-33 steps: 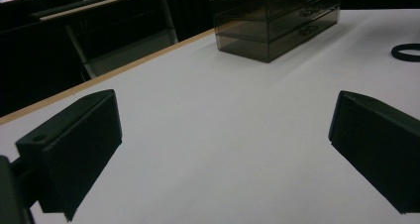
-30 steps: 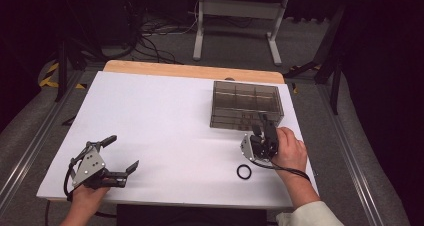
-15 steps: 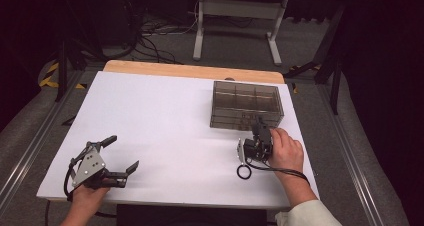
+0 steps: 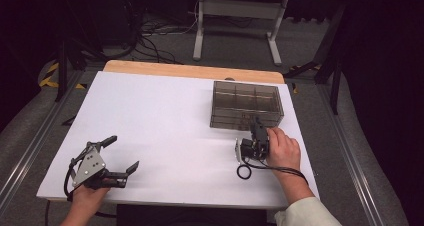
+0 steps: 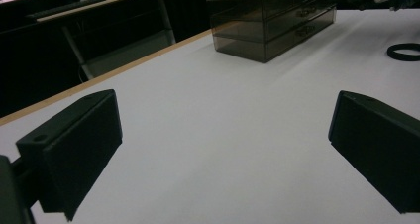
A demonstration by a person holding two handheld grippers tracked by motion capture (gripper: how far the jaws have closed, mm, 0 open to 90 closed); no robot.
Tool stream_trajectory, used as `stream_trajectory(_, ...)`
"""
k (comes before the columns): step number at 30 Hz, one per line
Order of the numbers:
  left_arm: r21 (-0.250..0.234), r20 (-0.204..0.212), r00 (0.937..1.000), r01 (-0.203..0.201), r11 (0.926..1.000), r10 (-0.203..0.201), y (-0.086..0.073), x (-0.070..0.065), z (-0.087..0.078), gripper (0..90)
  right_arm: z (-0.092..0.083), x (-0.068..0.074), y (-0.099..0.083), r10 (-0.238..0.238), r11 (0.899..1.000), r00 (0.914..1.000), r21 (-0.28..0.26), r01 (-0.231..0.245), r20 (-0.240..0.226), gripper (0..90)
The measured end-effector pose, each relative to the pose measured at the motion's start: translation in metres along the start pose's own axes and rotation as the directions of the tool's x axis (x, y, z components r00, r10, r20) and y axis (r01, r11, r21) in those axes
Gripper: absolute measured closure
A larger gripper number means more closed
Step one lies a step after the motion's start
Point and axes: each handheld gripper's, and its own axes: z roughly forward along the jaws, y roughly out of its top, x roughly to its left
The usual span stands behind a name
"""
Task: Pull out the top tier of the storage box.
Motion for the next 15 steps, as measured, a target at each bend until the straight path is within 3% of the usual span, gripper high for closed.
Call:
stream_trajectory(6, -0.002, 0.000, 1.0000, -0.002, 1.0000, 0.002, 0.0000, -0.0001, 0.0001, 1.0, 0.0054, 0.0007, -0.0009, -0.009, 1.000, 1.0000, -0.004, 0.009, -0.001, 60.5)
stream_trajectory(7, -0.001, 0.001, 1.0000, -0.005, 1.0000, 0.005, 0.0001, 0.0002, 0.0001, 1.0, 0.0048, 0.0023, -0.0011, 0.010, 1.000, 0.9999, 0.013, -0.010, -0.009, 61.6)
stream_trajectory(15, 0.001, 0.007, 1.0000, -0.007, 1.0000, 0.007, 0.0000, -0.0001, 0.0005, 1.0, 0.0104, 0.0028, 0.0013, -0.032, 0.999, 0.9994, -0.004, 0.032, 0.013, 69.3)
